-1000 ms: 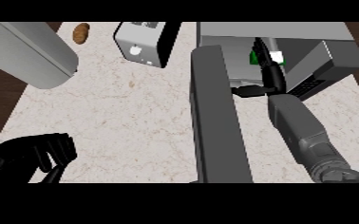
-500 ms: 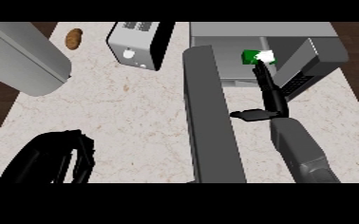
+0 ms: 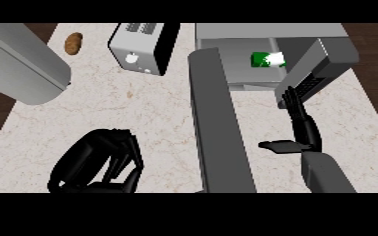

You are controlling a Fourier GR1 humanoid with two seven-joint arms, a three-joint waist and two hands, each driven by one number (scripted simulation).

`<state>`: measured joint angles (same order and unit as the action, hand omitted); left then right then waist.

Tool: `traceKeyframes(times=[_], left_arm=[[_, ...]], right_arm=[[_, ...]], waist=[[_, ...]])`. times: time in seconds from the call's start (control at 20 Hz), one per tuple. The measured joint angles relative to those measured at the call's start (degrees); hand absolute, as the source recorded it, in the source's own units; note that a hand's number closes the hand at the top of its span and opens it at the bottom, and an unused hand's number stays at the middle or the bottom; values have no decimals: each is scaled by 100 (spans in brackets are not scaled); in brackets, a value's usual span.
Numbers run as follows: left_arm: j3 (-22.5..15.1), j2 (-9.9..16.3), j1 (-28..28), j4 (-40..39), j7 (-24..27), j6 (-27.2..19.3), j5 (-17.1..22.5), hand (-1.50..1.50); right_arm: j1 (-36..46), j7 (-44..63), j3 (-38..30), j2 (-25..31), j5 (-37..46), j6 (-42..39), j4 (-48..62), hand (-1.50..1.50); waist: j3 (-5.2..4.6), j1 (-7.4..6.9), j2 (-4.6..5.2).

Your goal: Pick up the milk, place it into the microwave and close the microwave

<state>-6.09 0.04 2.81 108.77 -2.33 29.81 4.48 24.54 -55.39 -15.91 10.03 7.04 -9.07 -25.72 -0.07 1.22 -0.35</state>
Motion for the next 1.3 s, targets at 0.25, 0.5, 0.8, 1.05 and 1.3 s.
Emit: traceKeyframes(times=[0.25, 0.5, 0.8, 1.05, 1.3], left_arm=[[-587, 0, -679, -763, 238, -356, -482, 150], [-1318, -2, -1113, -1778, 624, -756, -1038, 150], [-2070, 17, -1749, -3322, 1365, -1749, -1276, 150], [-2721, 17, -2109, -4381, 2178, -2817, -1141, 150], [-3319, 20, -2465, -5147, 2870, -3699, -476, 150]], right_arm=[[-797, 95, 128, 167, -139, -231, -819, -150], [-1601, 152, 291, 297, -263, -372, -1688, -150], [-2291, 341, 475, 576, -437, -591, -2857, -150], [-2681, 652, 622, 697, -826, -951, -3819, -150], [-2946, 978, 724, 801, -1298, -1259, -4610, -150]], waist=[[-2, 47, 4], [-4, 80, 13], [-9, 154, 25], [-14, 229, 41], [-19, 351, 72]])
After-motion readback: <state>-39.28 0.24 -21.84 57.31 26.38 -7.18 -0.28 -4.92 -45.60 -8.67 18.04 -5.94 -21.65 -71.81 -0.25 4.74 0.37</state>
